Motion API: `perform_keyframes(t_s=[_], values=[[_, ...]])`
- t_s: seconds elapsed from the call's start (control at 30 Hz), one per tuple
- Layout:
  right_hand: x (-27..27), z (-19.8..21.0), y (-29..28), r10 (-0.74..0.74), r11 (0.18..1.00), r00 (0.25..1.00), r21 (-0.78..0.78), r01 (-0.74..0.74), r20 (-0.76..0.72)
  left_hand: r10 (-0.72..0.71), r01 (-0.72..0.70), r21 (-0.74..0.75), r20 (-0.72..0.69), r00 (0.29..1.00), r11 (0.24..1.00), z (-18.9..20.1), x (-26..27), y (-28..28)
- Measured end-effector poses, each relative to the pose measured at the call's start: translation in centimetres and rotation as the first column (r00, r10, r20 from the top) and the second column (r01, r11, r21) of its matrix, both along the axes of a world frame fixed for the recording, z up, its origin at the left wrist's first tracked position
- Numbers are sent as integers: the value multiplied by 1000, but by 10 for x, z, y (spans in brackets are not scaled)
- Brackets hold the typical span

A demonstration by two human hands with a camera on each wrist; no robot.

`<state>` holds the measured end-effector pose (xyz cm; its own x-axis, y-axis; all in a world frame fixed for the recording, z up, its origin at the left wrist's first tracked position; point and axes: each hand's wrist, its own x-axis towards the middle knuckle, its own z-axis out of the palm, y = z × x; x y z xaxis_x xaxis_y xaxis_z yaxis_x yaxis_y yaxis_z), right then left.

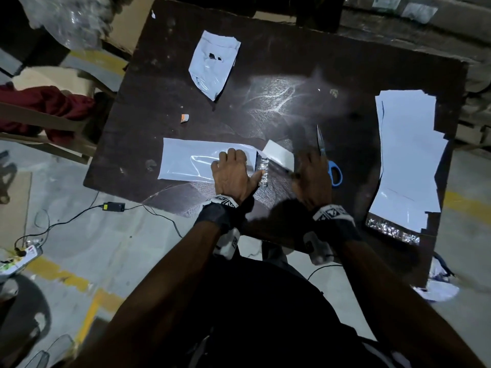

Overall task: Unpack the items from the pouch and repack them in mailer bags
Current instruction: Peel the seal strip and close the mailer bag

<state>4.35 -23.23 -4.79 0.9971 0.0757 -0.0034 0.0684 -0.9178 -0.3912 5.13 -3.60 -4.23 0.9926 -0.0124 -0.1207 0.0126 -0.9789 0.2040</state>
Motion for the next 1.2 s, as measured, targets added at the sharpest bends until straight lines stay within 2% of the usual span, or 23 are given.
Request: perform_keyframes(t_s=[0.1,0.23,0.33,0.47,0.63,0.73,0.83,0.9,1.0,1.1,1.2], values=[[-25,-1,0,3,1000,997,9,-2,-76,63,-61,44,-32,998,997,0,5,-11],[-33,-2,-1,12,999,997,32,-10,-71,99,-93,84,-72,992,992,0,10,-15],[-31,-5,-5,33,998,998,56,-30,-50,93,-90,71,-35,995,993,2,12,-14],[-28,1,-5,76,995,996,65,-73,-42,-16,16,25,2,1000,1000,8,14,-6],[-17,-2,-1,134,991,981,0,-135,-143,-99,95,-65,-63,993,993,1,17,9],[-13,-6,3,161,987,975,43,-156,-153,-154,143,-134,-79,985,981,-6,19,19],[-11,-13,1,176,981,977,100,-165,-119,-159,150,-203,-28,987,968,-3,18,25],[-10,-12,0,154,982,983,125,-141,-100,-206,207,-210,28,978,956,0,20,32],[-9,-4,-2,70,986,994,155,-55,-89,-377,380,-154,49,925,912,3,31,41],[-14,-6,-7,7,989,996,146,6,-90,-517,505,-129,-76,853,853,12,48,45],[-21,-6,-8,15,988,995,153,-1,-95,-633,642,-40,-223,742,766,22,65,42]])
